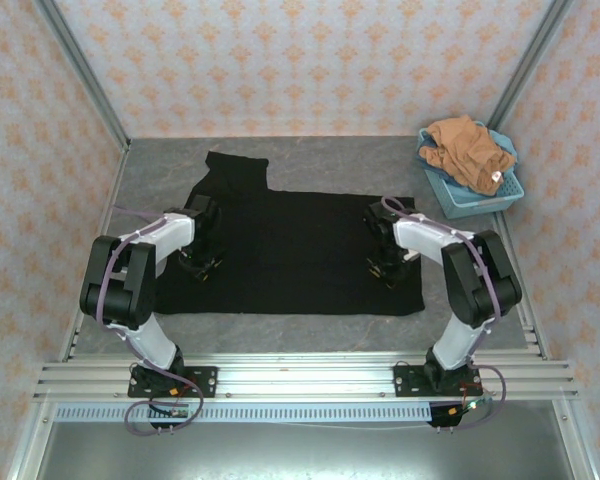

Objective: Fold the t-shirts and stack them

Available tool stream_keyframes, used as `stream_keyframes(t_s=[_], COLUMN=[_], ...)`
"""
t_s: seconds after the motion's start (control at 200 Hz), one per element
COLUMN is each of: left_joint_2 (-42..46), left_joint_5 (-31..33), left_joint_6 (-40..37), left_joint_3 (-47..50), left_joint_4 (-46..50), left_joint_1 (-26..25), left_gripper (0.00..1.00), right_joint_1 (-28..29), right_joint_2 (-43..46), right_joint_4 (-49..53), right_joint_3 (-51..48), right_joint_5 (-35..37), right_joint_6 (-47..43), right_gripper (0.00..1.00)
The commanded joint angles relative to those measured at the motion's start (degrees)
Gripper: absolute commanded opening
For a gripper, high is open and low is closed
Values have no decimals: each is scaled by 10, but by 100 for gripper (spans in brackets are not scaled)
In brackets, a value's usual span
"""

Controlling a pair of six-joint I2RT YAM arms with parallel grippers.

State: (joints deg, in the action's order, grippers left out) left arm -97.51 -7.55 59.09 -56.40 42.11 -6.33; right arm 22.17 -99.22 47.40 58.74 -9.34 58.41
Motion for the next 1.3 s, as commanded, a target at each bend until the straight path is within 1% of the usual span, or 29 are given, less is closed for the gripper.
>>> stream_keyframes(t_s=[0.0, 0.13, 0.245, 0.36, 0.43, 0.485, 0.585, 0.681, 0.771, 0.906, 1.011, 1.111, 1.296], left_joint_2=[-30, -2, 26, 30, 18, 1, -51, -122, -194, -277, -328, -375, -484], left_joint_5=[-1, 14, 36, 62, 75, 80, 82, 82, 60, 53, 41, 27, 15], left_joint_6=[3, 6, 5, -6, -17, -28, -52, -87, -122, -156, -167, -163, -159], left_joint_3=[37, 30, -17, -109, -174, -225, -320, -418, -501, -604, -666, -715, -851], left_joint_4=[39, 58, 95, 135, 151, 156, 155, 162, 151, 136, 117, 93, 85], left_joint_1=[6, 6, 7, 6, 6, 6, 7, 13, 31, 60, 80, 95, 114], left_gripper=[40, 41, 45, 53, 56, 58, 60, 61, 60, 59, 59, 59, 59], right_joint_1=[18, 19, 18, 17, 14, 11, -1, -17, -39, -76, -87, -94, -101], right_joint_2=[-33, -28, -11, 23, 48, 63, 78, 77, 65, 28, -17, -77, -142], right_joint_4=[58, 81, 89, 87, 74, 51, -2, -53, -75, -85, -74, -39, -37], right_joint_3=[-13, 17, 50, 74, 90, 102, 123, 145, 164, 195, 240, 295, 344], right_joint_5=[3, 36, 72, 112, 138, 152, 151, 131, 115, 88, 80, 91, 108], right_joint_6=[46, 49, 39, 25, 4, -29, -104, -184, -235, -278, -314, -325, -332], right_gripper=[44, 45, 48, 51, 52, 53, 54, 56, 57, 58, 58, 59, 59])
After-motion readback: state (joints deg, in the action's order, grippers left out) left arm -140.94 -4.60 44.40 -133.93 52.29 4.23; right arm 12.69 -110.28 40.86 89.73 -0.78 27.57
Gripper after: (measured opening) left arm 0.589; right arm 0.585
